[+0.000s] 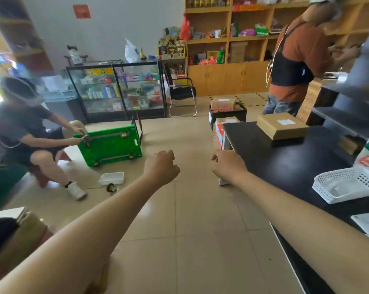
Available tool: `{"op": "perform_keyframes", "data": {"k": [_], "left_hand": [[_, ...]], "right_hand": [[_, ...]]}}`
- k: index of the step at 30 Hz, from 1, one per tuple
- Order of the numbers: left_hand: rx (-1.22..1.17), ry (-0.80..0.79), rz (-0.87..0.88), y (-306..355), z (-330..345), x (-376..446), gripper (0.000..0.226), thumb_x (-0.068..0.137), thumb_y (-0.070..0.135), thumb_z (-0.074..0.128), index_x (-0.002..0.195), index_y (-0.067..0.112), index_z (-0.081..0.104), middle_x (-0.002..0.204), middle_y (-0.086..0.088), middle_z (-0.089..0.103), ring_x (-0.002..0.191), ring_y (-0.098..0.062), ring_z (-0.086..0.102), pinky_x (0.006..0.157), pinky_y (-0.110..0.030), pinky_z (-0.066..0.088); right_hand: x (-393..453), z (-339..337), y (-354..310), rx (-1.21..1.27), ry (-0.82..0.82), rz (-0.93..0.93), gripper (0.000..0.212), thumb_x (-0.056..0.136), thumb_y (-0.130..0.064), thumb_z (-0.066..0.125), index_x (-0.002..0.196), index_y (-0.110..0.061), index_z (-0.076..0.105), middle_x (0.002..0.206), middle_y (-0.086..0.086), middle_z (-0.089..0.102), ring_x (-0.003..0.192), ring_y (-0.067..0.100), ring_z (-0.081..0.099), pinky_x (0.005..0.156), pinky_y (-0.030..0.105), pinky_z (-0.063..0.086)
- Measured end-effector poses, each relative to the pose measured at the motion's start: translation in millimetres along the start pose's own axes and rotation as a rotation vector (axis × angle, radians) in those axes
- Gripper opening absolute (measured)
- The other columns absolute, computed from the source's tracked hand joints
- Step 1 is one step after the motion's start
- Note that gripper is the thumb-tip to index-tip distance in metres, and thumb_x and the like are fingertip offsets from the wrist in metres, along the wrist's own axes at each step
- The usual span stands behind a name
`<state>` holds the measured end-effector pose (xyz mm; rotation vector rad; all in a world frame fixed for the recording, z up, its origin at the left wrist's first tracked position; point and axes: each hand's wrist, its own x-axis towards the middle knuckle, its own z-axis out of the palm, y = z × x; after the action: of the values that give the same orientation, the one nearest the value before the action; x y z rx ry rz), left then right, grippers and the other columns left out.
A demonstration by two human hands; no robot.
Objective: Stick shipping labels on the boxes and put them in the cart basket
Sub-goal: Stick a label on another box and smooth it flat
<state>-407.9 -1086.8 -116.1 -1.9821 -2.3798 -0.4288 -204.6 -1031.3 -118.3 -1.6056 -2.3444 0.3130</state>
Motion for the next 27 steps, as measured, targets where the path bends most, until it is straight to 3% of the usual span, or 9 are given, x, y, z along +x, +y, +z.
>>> {"op": "perform_keyframes", "data": {"k": [6,11,21,27], "left_hand": [[0.009,-0.044,0.027,-54.8,25.4,110.6,0.035,0.085,0.034,0.055,0.116,0.018,0.055,0.110,-0.003,0.061,0.098,-0.025,0.058,0.071,-0.030,0.042],[0.023,-0.077,0.103,-75.2,39.2,208.6,0.037,0.087,0.035,0.053,0.119,0.018,0.054,0.114,-0.002,0.060,0.099,-0.024,0.058,0.070,-0.029,0.040],[-0.034,-0.150,0.243,-44.4,98.1,378.0,0.037,0.088,0.031,0.054,0.121,0.015,0.054,0.117,-0.006,0.057,0.105,-0.027,0.055,0.084,-0.033,0.044],[-0.013,-0.142,0.252,-4.3,112.4,497.3,0.037,0.086,0.034,0.053,0.121,0.020,0.053,0.119,-0.001,0.058,0.108,-0.025,0.056,0.081,-0.030,0.041]], "right_hand": [[112.0,31.9,-20.5,-0.035,0.020,-0.045,0.029,0.083,-0.011,0.056,0.111,-0.016,0.059,0.111,0.003,0.062,0.105,0.025,0.053,0.076,0.028,0.035],[196.3,46.2,-21.1,0.003,0.031,0.034,0.028,0.083,-0.010,0.054,0.110,-0.015,0.060,0.111,0.004,0.061,0.104,0.025,0.052,0.079,0.029,0.041],[347.8,55.1,43.2,-0.155,0.102,0.067,0.025,0.083,-0.017,0.059,0.107,-0.021,0.060,0.115,0.003,0.061,0.104,0.022,0.051,0.081,0.031,0.041],[452.6,42.2,98.1,-0.136,0.118,0.117,0.022,0.085,-0.018,0.061,0.107,-0.019,0.061,0.113,0.002,0.062,0.102,0.022,0.055,0.083,0.033,0.047]]}}
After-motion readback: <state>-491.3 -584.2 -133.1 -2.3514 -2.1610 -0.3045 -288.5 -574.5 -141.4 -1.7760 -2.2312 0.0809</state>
